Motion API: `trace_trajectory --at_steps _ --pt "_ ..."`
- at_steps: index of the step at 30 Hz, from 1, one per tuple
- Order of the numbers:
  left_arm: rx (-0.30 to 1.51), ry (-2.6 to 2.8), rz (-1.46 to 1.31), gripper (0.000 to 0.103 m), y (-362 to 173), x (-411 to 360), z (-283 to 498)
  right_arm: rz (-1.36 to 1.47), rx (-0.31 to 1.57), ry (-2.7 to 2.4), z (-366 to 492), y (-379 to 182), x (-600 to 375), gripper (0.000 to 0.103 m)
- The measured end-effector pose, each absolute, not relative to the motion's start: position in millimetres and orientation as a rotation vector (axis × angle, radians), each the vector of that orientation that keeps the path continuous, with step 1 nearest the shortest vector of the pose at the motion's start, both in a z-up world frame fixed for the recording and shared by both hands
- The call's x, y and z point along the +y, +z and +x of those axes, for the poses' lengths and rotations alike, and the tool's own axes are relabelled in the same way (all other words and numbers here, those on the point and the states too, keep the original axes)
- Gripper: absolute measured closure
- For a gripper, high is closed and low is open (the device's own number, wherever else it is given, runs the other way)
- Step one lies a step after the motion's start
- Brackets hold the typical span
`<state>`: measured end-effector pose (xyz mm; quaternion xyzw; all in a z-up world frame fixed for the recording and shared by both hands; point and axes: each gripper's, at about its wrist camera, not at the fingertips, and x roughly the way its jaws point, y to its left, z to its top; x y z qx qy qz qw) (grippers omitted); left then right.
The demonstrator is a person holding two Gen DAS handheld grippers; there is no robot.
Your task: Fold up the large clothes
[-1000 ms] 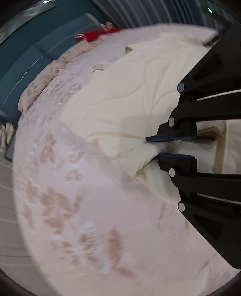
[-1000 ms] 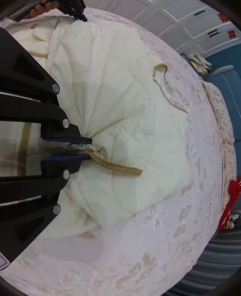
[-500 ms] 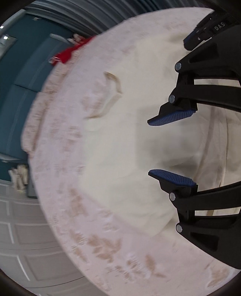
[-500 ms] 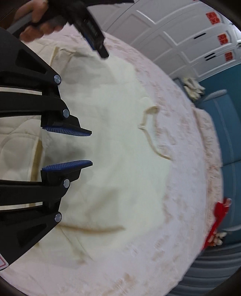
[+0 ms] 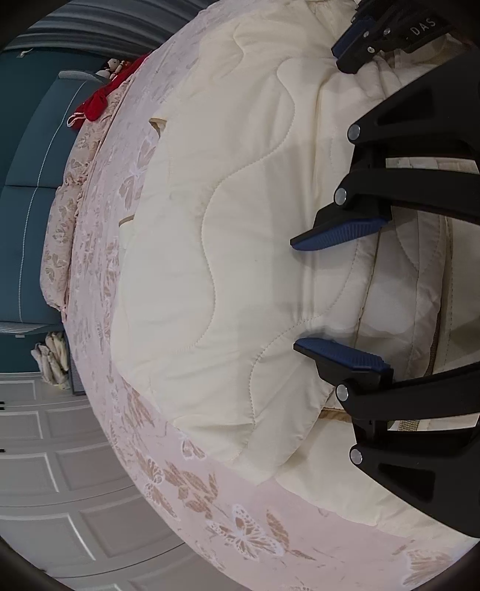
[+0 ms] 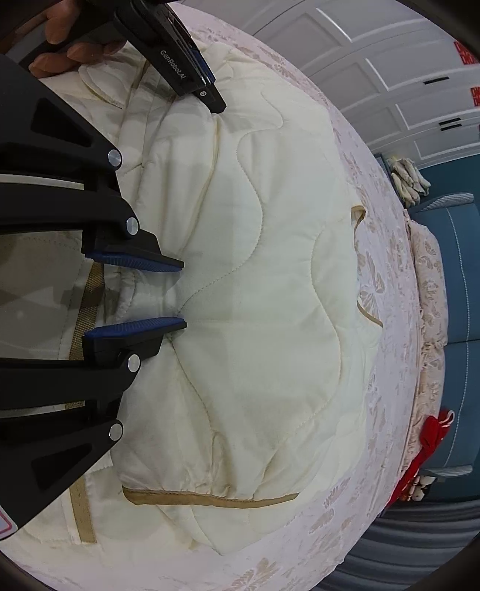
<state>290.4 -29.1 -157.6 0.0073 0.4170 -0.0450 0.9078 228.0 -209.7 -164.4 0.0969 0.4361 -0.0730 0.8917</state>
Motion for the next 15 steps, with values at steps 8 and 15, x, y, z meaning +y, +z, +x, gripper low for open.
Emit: trace_trajectory --at_steps 8,15 --pt "0.829 -0.069 0.048 0.056 -165.2 -35.2 289.4 0.194 0.873 -0.161 228.8 -169.5 -206.7 0.081" --pt "0.859 -0.137 -0.037 0.055 -142.4 -20.6 290.9 0.248 0.883 -0.142 223.9 -149.5 -212.3 0.078"
